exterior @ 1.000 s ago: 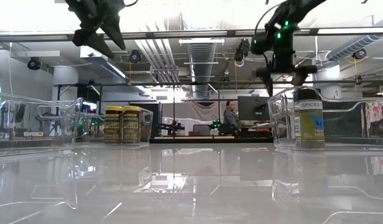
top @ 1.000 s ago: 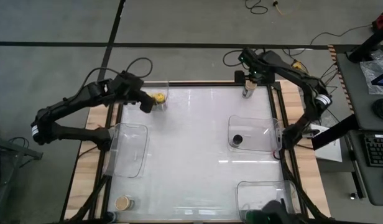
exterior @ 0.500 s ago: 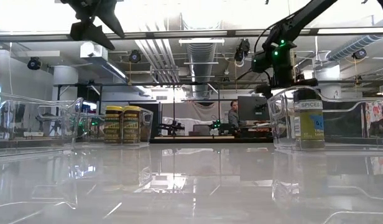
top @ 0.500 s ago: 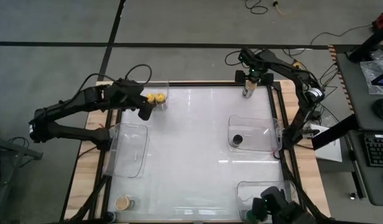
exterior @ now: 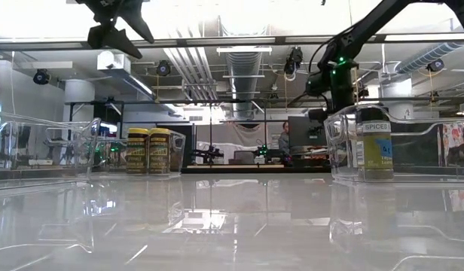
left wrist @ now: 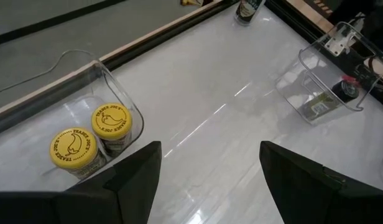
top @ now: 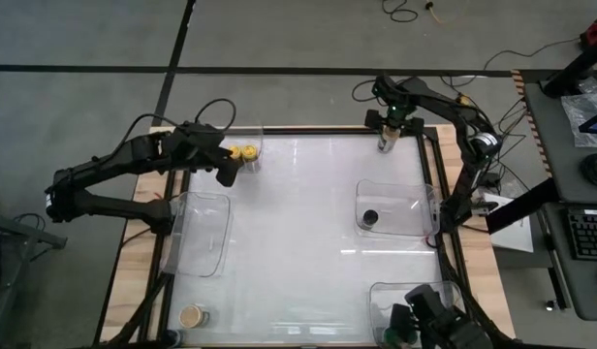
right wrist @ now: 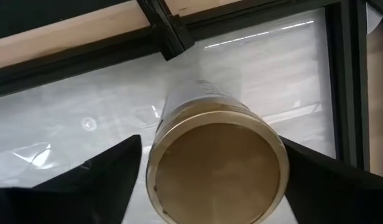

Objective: Sort spices by type
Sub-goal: Move the top gold seasoning bottle to the center of the table

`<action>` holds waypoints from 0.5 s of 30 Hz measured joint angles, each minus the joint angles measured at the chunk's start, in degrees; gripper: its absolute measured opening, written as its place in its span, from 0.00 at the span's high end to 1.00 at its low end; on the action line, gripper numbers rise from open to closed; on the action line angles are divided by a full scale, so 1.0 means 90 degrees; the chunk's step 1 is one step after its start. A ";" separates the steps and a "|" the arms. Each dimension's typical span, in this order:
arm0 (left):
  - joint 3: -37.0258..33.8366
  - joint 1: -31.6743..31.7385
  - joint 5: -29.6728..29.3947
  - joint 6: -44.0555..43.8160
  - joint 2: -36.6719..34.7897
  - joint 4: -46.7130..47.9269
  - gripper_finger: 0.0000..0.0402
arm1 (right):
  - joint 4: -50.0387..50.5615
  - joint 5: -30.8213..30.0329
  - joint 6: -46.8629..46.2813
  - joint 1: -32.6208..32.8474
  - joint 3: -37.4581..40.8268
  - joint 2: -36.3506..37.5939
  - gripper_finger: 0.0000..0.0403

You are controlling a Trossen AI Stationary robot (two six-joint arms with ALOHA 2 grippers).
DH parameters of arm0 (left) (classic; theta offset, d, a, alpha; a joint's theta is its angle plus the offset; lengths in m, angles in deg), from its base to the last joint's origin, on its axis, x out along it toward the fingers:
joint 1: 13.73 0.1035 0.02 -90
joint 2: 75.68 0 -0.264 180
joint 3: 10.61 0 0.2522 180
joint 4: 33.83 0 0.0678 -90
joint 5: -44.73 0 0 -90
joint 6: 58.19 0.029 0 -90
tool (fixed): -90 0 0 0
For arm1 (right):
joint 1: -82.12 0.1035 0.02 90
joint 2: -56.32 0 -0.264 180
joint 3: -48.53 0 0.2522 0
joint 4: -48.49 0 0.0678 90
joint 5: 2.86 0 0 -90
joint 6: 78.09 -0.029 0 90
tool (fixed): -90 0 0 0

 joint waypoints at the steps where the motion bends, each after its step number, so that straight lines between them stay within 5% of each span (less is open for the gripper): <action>1: 0.0000 0.0000 -0.0002 0.0011 -0.0004 0.0002 0.36 | 0.0014 0.0000 0.0002 -0.0015 0.0000 -0.0009 0.20; 5: 0.0000 -0.0021 -0.0002 0.0019 -0.0007 0.0000 0.36 | 0.0011 0.0006 0.0012 -0.0020 -0.0004 -0.0018 0.33; 15: 0.0000 -0.0093 -0.0291 0.0023 -0.0146 -0.0007 0.36 | 0.0058 0.0058 0.0868 0.0227 -0.0029 0.0584 0.33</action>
